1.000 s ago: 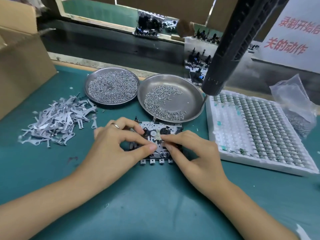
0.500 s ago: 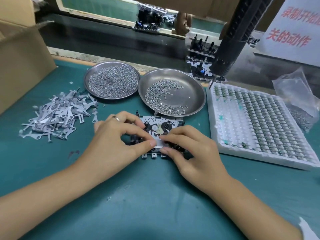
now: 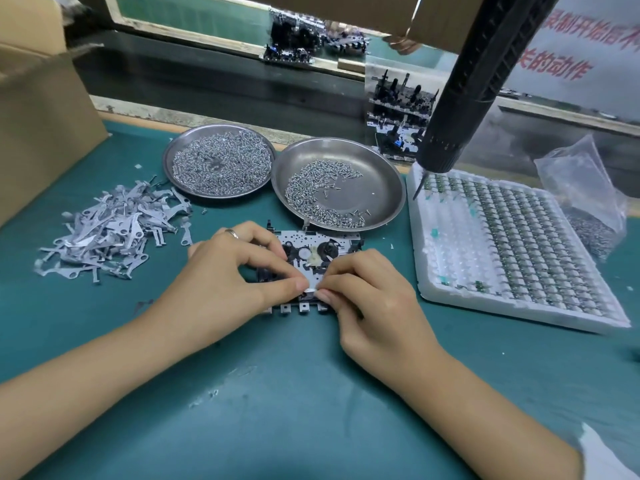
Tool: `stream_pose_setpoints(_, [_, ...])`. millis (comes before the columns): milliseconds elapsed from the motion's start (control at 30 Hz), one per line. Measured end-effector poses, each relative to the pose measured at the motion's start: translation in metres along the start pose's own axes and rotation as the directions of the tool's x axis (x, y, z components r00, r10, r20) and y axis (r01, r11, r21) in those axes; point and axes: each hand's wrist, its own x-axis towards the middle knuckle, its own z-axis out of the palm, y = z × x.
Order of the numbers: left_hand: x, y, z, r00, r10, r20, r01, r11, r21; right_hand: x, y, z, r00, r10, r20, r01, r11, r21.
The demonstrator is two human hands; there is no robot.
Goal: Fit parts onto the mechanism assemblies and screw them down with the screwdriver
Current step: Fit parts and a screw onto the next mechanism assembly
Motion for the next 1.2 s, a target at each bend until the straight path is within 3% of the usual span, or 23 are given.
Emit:
stream_pose_setpoints(233, [0.0,0.001,-0.002,1.0,0.01,0.008,-0.01,1.0,0.003,0.004,0.005,-0.009,0.959,0.259,-0.116,-0.211,0.925,0.317])
stream_pose_setpoints(467, [0.001,0.001,-0.006,0.998,0.025,0.058,-0.023,0.999,-0.025,0.006,0.006,-0.008,0.925,0.343,-0.162,-0.269,0.894,0.357])
stream_pose_setpoints(533, [0.005,0.0,-0.01,0.998,0.061,-0.016,-0.062,0.996,-0.057,0.007,0.006,-0.007,0.921,0.347,-0.175,-0.266,0.891,0.368])
stream_pose_setpoints(600, [0.014,-0.005,-0.017,0.972,0.145,-0.187,-0.139,0.989,0.046,0.007,0.007,-0.007,0.916,0.354,-0.187,-0.265,0.886,0.381])
stream_pose_setpoints(667, [0.03,-0.015,-0.029,0.912,0.223,-0.344,-0.139,0.958,0.251,0.007,0.007,-0.007,0.917,0.348,-0.195,-0.255,0.887,0.385])
stream_pose_setpoints(733, [0.05,-0.027,-0.041,0.909,0.19,-0.37,-0.009,0.899,0.438,0.007,0.007,-0.006,0.921,0.333,-0.2,-0.24,0.893,0.381])
stream_pose_setpoints(800, [0.07,-0.035,-0.049,0.952,0.051,-0.302,0.133,0.818,0.559,0.008,0.007,-0.006,0.926,0.323,-0.196,-0.232,0.895,0.381])
stream_pose_setpoints(900, [0.088,-0.034,-0.047,0.959,-0.104,-0.263,0.249,0.753,0.609,0.007,0.008,-0.006,0.927,0.326,-0.185,-0.235,0.89,0.391])
stream_pose_setpoints(967, [0.092,-0.032,-0.045,0.948,-0.111,-0.298,0.282,0.728,0.625,0.007,0.009,-0.006,0.927,0.332,-0.177,-0.24,0.885,0.399])
stream_pose_setpoints(1100, [0.088,-0.033,-0.043,0.921,-0.011,-0.39,0.282,0.71,0.646,0.007,0.008,-0.005,0.929,0.333,-0.164,-0.244,0.881,0.405])
stream_pose_setpoints(1200, [0.083,-0.035,-0.042,0.902,0.113,-0.417,0.197,0.751,0.63,0.007,0.009,-0.005,0.934,0.319,-0.164,-0.232,0.886,0.4])
